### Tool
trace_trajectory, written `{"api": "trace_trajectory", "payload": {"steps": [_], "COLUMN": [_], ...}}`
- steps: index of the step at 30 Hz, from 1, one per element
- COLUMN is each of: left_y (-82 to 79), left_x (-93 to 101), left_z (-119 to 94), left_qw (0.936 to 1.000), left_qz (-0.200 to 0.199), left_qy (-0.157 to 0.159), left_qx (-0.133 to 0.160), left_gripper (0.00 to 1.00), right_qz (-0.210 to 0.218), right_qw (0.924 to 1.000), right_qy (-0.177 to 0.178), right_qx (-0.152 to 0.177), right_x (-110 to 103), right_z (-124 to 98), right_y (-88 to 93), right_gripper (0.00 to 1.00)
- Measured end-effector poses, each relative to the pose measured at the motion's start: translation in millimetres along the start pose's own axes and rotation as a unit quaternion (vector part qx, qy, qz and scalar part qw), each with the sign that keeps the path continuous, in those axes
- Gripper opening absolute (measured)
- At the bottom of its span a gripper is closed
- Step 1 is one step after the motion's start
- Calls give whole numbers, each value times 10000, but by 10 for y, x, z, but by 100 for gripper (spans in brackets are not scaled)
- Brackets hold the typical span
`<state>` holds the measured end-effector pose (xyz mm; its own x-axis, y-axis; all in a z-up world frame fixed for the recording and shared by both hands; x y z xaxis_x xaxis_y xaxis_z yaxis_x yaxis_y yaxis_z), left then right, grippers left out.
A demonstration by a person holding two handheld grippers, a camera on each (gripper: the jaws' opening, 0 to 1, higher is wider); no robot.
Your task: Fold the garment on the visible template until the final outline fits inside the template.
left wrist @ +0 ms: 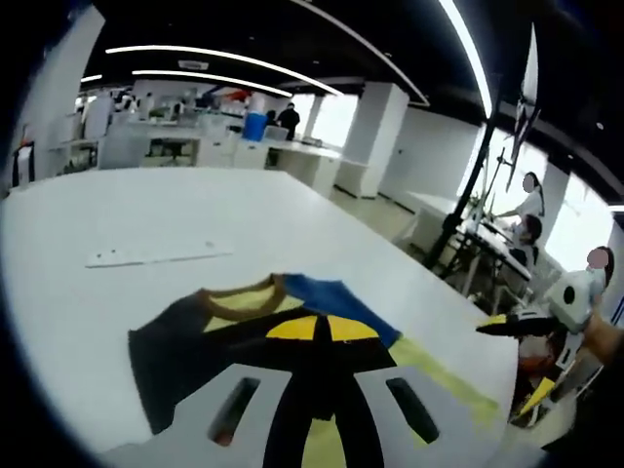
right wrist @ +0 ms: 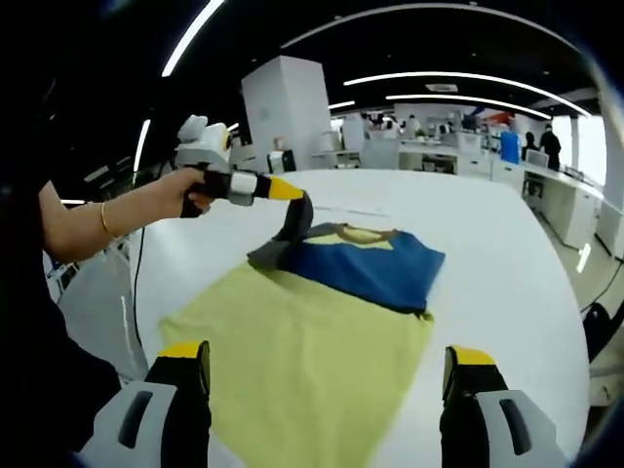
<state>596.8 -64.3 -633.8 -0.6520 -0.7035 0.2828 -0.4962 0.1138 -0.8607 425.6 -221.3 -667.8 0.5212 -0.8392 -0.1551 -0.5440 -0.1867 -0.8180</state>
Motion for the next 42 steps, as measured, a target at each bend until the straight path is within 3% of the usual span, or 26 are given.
{"api": "trace_trajectory", "payload": {"steps": [5, 9, 19, 29, 35, 38, 41, 42], "left_y": [5, -30, 54, 118, 182, 204, 176, 172], "left_x": [49, 83, 105, 141, 112, 105, 140, 141], "left_z": [120, 243, 541, 780, 896, 939, 959, 956], "left_qw": [10000, 9998, 9981, 9975, 9977, 9987, 9987, 9986], "left_qz": [36, -127, -539, -550, -463, -82, 235, 313], "left_qy": [11, 152, 222, 283, 237, 172, 230, 215], "left_qx": [-55, -27, -186, -330, -444, -478, -381, -376], "left_gripper": [0, 0, 0, 0, 0, 0, 8, 15], "right_qz": [-87, -127, -102, -15, 13, 27, 53, 50], "right_qw": [9999, 9998, 9998, 9999, 9999, 9999, 9999, 9999], "right_qy": [-74, -154, -151, -141, -164, -149, -150, -153], "right_qx": [87, 89, 31, -56, -26, -7, -2, -9], "right_x": [-26, -58, -51, -31, -36, -23, -24, -25], "right_z": [-6, 6, 19, 45, 68, 77, 88, 93], "right_y": [-48, -52, -17, 56, 35, 27, 29, 34], "right_gripper": [99, 99, 99, 99, 99, 99, 99, 99]}}
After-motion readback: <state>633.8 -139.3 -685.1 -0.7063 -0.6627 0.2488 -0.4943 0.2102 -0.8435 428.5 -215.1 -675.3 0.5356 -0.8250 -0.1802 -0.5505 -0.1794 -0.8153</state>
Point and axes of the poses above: the point that each gripper's makers call its tool centre point, and the gripper's own axes: z roughly forward along the fingers, x roughly to its right, y roughly out of its underside, the point moved 3 cm from there along -z, roughly backward along the fingers, and after that the axes turned 3 degrees about -x, right-handed, at the moved point
